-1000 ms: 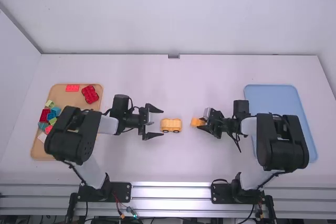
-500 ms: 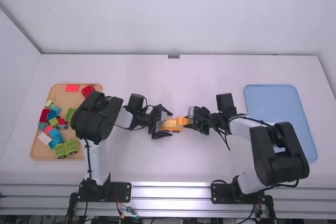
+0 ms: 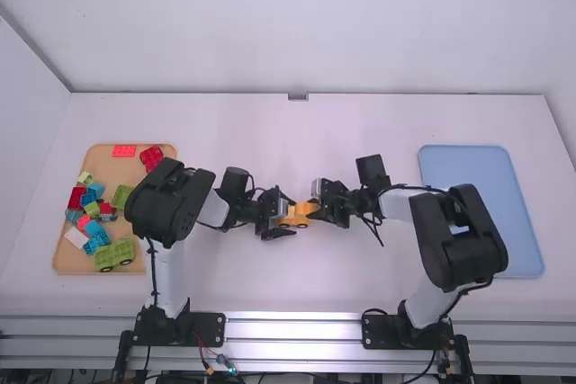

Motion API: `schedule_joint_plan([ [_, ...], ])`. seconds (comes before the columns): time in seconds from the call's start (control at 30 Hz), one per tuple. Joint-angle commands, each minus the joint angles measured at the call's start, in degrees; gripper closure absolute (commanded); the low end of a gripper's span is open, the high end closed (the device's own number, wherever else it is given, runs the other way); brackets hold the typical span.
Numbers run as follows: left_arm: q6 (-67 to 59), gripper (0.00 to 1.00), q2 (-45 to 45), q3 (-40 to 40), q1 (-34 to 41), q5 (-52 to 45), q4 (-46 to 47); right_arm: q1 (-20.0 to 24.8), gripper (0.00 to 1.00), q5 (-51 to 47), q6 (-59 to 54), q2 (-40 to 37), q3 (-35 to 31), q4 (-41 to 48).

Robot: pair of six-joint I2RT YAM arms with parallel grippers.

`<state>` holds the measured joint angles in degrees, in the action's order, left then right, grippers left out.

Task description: Assemble lego blocks to make yellow taxi

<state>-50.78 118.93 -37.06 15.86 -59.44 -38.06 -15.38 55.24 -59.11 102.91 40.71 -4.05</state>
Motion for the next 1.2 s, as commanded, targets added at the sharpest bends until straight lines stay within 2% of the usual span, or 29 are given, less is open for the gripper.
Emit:
schedule_joint_plan([
  [0.0, -0.04, 0.23, 0.87, 0.39, 0.15, 0.09, 0.04, -0.07, 0.81, 2.62, -0.72, 0.66, 1.07, -0.22],
  [0.07, -0.07, 0.30, 0.87, 0.22, 0.26, 0.55, 0.11, -0.46, 0.81, 2.56, -0.72, 0.66, 1.07, -0.20],
  [0.2, -0.02, 0.30, 0.87, 0.26, 0.20, 1.01, 0.04, -1.99, 0.82, 1.20, -0.70, 0.66, 1.07, -0.07],
  [0.33, -0.04, 0.28, 0.87, 0.90, 0.26, 3.02, 0.02, -1.84, 0.82, 1.53, -0.68, 0.66, 1.14, -0.50],
  [0.4, -0.07, 0.23, 0.87, 1.46, 0.22, 3.98, -0.15, -2.08, 0.82, 1.53, -0.70, 0.66, 1.33, -0.15],
  [0.57, 0.20, 0.23, 0.87, 2.84, 0.24, 4.07, -3.48, -1.77, 0.82, 1.73, -0.72, 0.66, 1.38, -0.04],
  [0.77, -0.02, 0.39, 0.87, 3.58, 0.24, 4.02, -4.94, -2.62, 0.83, 0.66, -0.70, 0.66, 1.46, -0.24],
  [1.0, -1.31, 0.41, 0.87, 2.82, 0.22, 2.01, -4.81, -3.85, 0.83, -0.31, -0.74, 0.66, 1.70, -0.07],
  [1.13, -5.53, 0.42, 0.87, 0.39, 0.28, 1.25, 0.61, -4.81, 0.84, -0.42, -1.33, 0.66, 1.70, -0.76],
  [1.17, -6.75, 0.45, 0.87, -1.46, 0.26, 1.42, 5.07, -5.40, 0.85, -1.88, 0.00, 0.66, 1.70, -1.33],
])
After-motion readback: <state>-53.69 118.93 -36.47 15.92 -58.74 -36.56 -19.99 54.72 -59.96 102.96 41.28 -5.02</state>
